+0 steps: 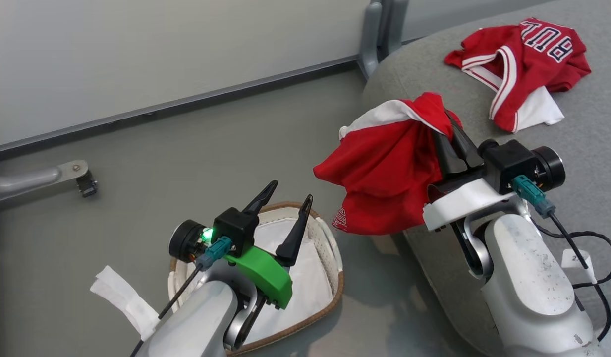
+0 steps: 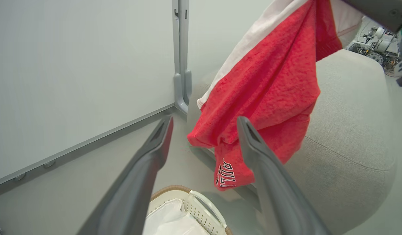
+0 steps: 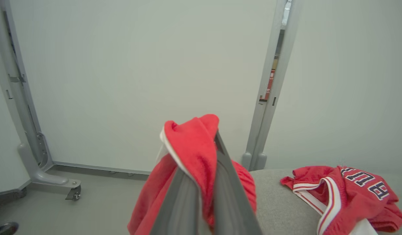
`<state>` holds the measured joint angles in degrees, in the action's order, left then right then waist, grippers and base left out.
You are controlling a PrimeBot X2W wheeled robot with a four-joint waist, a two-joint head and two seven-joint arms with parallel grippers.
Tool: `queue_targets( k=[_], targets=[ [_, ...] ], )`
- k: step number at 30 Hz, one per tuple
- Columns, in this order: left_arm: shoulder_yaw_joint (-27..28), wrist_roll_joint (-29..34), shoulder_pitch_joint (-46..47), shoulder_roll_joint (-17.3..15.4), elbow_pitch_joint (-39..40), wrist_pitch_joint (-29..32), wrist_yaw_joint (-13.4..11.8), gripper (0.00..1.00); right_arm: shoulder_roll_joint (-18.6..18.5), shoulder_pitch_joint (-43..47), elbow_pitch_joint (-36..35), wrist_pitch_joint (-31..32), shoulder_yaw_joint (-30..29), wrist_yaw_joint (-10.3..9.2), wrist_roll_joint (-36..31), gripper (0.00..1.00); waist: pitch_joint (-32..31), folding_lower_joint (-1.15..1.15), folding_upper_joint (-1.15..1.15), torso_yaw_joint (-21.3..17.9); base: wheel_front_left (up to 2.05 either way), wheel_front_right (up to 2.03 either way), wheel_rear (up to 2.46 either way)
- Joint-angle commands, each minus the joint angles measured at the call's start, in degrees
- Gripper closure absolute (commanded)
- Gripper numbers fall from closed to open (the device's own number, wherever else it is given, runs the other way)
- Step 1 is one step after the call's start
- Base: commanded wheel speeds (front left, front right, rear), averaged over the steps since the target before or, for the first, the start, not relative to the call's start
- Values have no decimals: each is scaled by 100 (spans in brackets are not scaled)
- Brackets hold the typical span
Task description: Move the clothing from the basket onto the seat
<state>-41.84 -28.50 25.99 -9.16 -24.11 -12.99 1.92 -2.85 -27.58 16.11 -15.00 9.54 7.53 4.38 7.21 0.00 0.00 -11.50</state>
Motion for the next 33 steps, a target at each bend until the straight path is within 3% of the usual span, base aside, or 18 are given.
queue_targets(
  k=[1, 10, 19, 23, 33],
  targets=[
    [-25, 48, 142, -26, 37, 7, -15, 0, -10, 33, -43, -28, -61, -8, -52, 100, 335, 0, 0, -601, 0, 0, 0],
    [-222, 293, 397, -75, 227, 64, -14, 0, -7, 151, -121, -28, -374, -8, -82, 100, 804, 0, 0, -1301, 0, 0, 0],
    [-355, 419, 587, -74, 242, 104, -20, 0, -117, -184, 3, -28, -876, -8, -272, 100, 1156, 0, 0, -1091, 0, 0, 0],
    [-353, 443, 673, -92, 245, 74, -20, 0, -484, -752, 171, -28, -955, -8, -329, 100, 1324, 0, 0, -828, 0, 0, 0],
    [-427, 525, 876, -107, 293, 85, -6, 0, -2149, -2854, 947, 344, -1408, -8, -194, 100, 1755, 0, 0, -46, 0, 0, 0]
  ],
)
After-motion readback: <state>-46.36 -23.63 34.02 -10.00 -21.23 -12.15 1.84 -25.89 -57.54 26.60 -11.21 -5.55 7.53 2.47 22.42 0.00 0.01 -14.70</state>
